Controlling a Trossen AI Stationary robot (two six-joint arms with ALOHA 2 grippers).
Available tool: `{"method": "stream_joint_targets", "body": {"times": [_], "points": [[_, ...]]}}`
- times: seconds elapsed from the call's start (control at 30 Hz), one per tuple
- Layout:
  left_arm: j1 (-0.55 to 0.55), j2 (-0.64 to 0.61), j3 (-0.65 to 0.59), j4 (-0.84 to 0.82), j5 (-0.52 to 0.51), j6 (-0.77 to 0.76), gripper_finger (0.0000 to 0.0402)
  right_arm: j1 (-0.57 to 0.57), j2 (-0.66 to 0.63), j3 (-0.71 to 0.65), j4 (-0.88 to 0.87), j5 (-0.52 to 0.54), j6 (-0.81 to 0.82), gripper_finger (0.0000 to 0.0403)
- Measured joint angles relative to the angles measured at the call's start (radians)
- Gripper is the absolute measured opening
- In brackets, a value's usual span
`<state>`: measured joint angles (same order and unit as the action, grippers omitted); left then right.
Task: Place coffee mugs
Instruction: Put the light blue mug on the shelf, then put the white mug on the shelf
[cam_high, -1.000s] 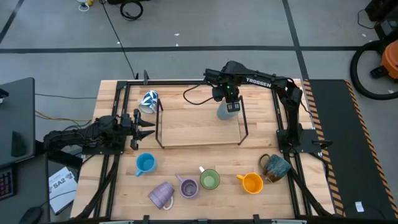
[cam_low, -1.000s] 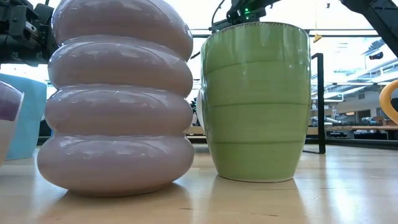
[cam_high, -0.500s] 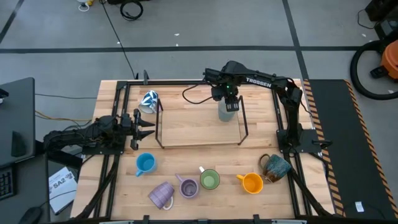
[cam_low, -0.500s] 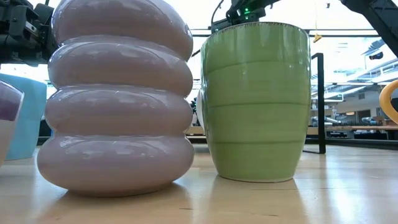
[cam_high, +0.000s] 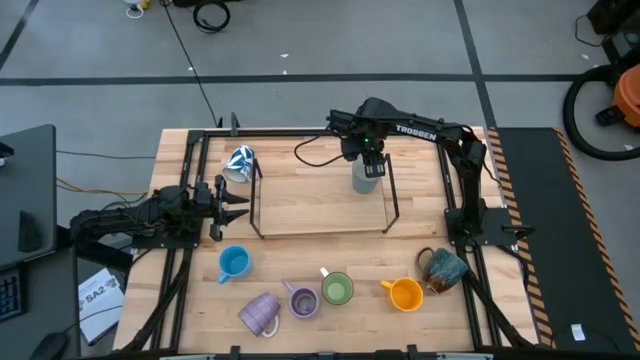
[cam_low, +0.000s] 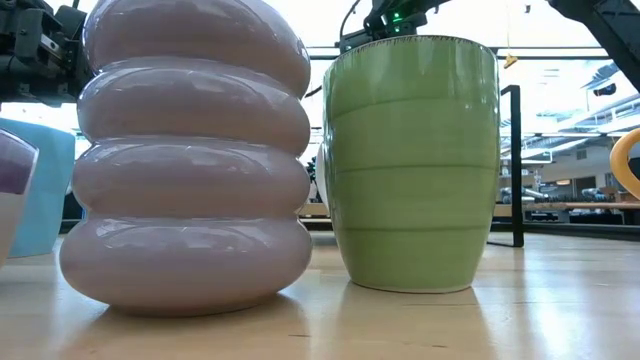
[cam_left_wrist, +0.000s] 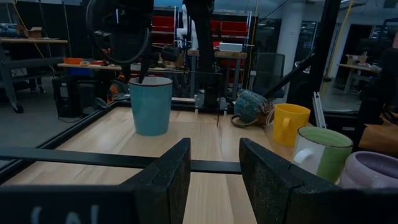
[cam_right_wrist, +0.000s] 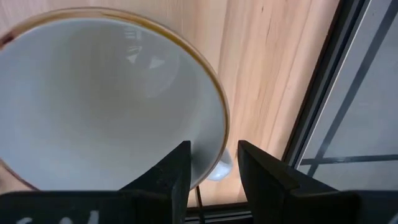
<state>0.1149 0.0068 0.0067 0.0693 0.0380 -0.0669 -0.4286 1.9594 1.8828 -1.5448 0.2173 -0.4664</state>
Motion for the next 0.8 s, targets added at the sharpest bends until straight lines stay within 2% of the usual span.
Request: {"method": "stream_joint_targets", "body": {"times": [0.3, 0.6, 0.8], "points": [[0.0, 0.0, 0.0, 0.0, 0.0, 0.0, 0.0144, 0.001, -0.025, 0.0, -0.011, -0.005, -0.008, 0.0136], [0.0, 0.0, 0.0, 0.001, 0.0, 0.0, 0.0144, 0.001, -0.167, 0.0, 0.011, -0.012, -0.007, 0.0136], [0.0, 0.0, 0.0, 0.033, -0.001, 0.0, 0.0144, 0.0, -0.301, 0.001, 0.07, -0.123, 0.03, 0.0136]]}}
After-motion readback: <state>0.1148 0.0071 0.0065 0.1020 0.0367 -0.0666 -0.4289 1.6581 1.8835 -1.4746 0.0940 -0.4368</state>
